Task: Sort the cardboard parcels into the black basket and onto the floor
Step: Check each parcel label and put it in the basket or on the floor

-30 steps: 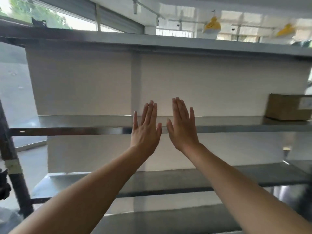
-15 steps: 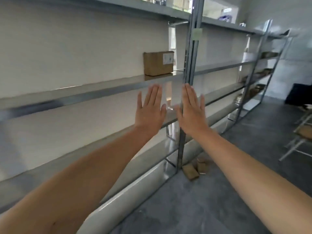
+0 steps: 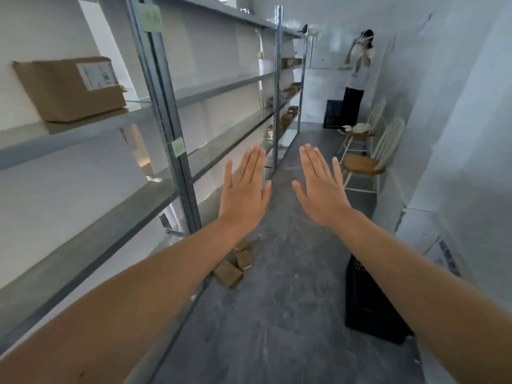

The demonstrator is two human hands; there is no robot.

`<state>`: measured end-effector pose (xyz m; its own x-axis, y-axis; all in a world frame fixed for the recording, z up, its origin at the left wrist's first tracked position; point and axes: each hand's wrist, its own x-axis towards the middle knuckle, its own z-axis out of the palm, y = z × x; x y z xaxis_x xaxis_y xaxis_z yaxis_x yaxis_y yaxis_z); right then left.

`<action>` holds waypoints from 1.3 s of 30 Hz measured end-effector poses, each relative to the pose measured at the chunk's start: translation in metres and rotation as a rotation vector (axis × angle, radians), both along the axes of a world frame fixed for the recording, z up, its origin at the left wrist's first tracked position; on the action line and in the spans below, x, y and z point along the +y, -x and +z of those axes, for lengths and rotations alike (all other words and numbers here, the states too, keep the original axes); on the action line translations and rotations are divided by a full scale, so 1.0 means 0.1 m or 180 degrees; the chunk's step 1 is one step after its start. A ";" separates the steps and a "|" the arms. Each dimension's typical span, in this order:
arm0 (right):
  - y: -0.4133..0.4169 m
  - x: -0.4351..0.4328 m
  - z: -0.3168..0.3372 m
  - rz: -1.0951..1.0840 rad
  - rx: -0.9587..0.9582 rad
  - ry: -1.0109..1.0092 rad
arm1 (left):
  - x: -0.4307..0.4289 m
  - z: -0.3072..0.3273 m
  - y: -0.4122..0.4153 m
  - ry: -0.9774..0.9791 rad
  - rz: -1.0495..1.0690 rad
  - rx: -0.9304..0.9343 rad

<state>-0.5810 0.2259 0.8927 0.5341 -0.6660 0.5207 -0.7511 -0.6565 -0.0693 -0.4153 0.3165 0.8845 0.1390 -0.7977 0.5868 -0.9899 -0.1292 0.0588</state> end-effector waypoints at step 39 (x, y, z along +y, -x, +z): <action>-3.81 -5.04 -1.06 0.1242 0.0529 -0.1170 | -4.40 -0.84 -3.17 -0.0506 0.1415 0.0616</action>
